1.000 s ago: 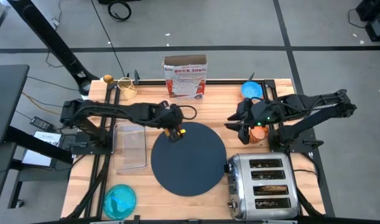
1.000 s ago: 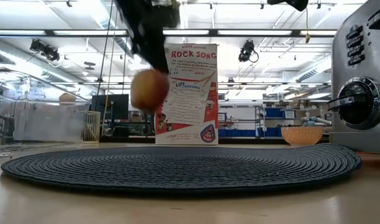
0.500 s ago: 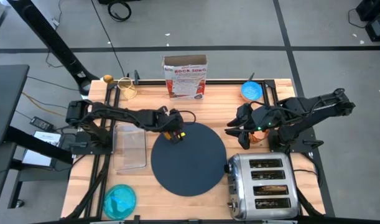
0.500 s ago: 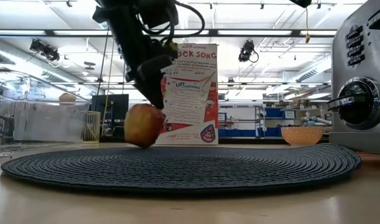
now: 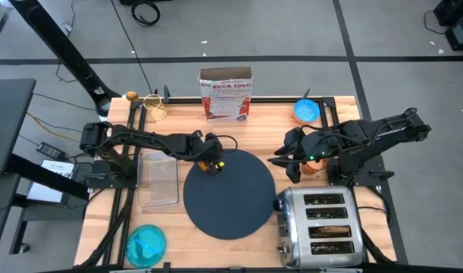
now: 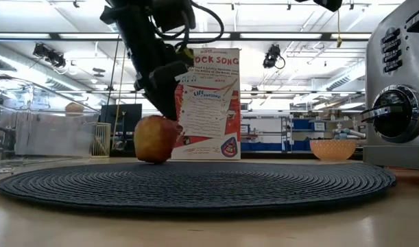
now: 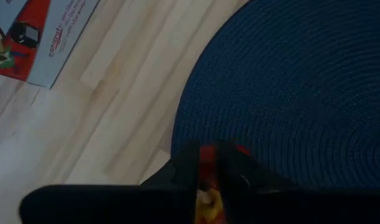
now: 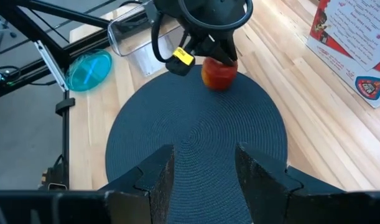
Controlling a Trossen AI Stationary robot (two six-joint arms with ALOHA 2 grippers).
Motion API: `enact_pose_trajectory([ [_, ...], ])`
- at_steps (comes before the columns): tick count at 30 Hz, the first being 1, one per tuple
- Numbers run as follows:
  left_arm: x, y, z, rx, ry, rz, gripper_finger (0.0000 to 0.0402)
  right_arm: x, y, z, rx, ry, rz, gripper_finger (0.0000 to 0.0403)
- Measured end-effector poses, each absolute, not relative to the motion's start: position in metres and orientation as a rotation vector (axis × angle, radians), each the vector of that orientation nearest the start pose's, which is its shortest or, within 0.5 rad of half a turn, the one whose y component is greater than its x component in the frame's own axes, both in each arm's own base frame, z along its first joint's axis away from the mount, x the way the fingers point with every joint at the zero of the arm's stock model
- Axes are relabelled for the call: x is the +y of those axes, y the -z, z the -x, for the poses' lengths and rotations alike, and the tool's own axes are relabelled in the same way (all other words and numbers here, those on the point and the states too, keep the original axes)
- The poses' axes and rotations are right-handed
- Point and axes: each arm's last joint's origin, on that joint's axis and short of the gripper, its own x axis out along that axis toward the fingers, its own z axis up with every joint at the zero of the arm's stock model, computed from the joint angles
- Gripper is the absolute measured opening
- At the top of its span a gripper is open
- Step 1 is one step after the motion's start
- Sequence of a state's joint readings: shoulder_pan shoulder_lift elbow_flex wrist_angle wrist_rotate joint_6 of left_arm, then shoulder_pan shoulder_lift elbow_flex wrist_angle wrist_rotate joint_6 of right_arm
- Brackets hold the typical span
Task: Arrange a breakfast setting
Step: Put the red apple on top of the dark blue placemat beside the blue bowl, then put the blue bowl on top of the dark blue placemat
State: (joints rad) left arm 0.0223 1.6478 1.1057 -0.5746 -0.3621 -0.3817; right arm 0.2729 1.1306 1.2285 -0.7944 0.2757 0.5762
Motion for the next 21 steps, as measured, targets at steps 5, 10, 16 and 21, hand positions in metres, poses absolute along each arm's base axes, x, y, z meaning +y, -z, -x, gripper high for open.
enact_pose_trajectory([
  [5, 0.017, -0.21, -0.324, 1.016, -0.533, 0.158, 0.0089, 0.05, -0.363, -0.216, 0.65, 0.209, -0.365, 0.0176],
  [10, 0.016, -0.21, -0.324, 1.025, -0.505, 0.176, 0.0109, 0.047, -0.363, -0.217, 0.648, 0.222, -0.367, 0.0177],
  [16, 0.016, -0.218, -0.322, 1.0, -0.496, 0.185, 0.0114, 0.042, -0.363, -0.218, 0.643, 0.249, -0.357, 0.0176],
  [21, 0.015, -0.235, -0.315, 0.951, -0.459, 0.214, 0.0115, 0.025, -0.358, -0.217, 0.657, 0.403, -0.432, 0.0173],
])
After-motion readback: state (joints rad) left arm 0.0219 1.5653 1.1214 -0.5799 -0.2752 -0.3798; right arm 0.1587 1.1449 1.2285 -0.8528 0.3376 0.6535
